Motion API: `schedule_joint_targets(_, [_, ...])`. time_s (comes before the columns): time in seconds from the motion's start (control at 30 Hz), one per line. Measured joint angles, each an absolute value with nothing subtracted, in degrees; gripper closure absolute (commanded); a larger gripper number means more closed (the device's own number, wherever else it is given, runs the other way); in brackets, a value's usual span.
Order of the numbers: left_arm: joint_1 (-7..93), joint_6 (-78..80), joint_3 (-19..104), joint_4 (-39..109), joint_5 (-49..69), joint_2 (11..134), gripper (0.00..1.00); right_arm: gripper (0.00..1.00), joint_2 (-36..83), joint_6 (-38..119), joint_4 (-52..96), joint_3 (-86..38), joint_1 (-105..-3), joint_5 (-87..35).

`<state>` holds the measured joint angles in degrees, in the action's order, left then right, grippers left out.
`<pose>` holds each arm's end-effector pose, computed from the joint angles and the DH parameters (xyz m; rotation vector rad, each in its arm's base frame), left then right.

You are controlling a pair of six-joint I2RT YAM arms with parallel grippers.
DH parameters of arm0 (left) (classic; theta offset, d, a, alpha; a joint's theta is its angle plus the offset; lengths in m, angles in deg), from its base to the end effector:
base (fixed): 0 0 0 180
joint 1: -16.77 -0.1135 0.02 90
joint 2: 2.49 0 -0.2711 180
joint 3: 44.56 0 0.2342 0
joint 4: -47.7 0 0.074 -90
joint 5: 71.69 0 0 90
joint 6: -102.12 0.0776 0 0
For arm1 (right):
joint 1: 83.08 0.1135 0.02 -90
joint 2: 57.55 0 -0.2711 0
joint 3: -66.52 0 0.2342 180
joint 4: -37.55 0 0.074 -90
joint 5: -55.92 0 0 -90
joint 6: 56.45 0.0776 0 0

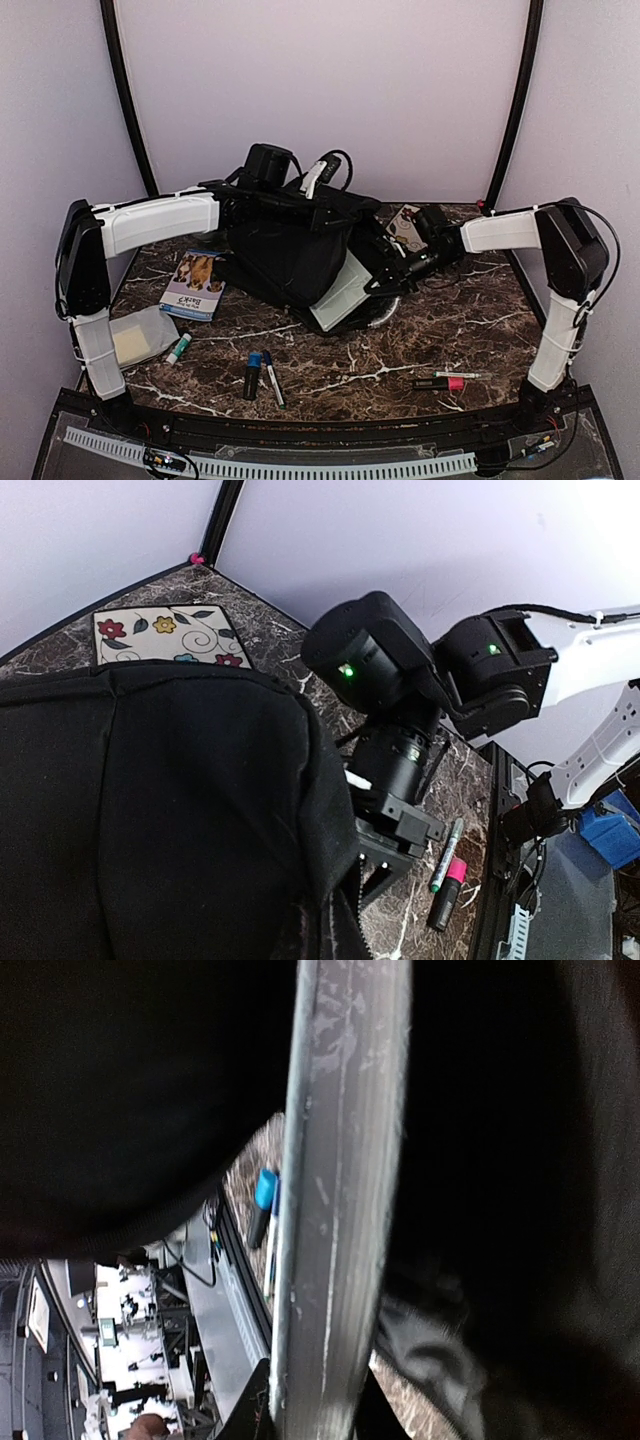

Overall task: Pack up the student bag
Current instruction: Adjust the book in the largest pocket of the bag.

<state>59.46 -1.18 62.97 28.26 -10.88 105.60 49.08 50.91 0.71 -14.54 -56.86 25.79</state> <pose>0.3210 -0.3476 0.3204 0.8651 1.8529 -1.1237 0.2943 0.2198 0.1721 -0.5726 2.5875 1.6422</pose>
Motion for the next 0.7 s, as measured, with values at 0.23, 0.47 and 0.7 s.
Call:
schedule_joint_targets(0.23, [59.88,0.94,64.08,24.15,-12.24,105.6,1.0,1.0,50.61,51.63,-0.41,-18.08,-59.75,24.35])
schedule_joint_targets(0.47, [59.99,2.54,66.73,19.36,-15.27,106.24,1.0,1.0,50.46,51.61,-3.18,-19.77,-60.21,22.51])
schedule_joint_targets(0.7, [60.34,2.12,67.29,19.32,-16.5,106.61,1.0,1.0,54.65,58.89,3.02,-24.47,-58.48,22.06])
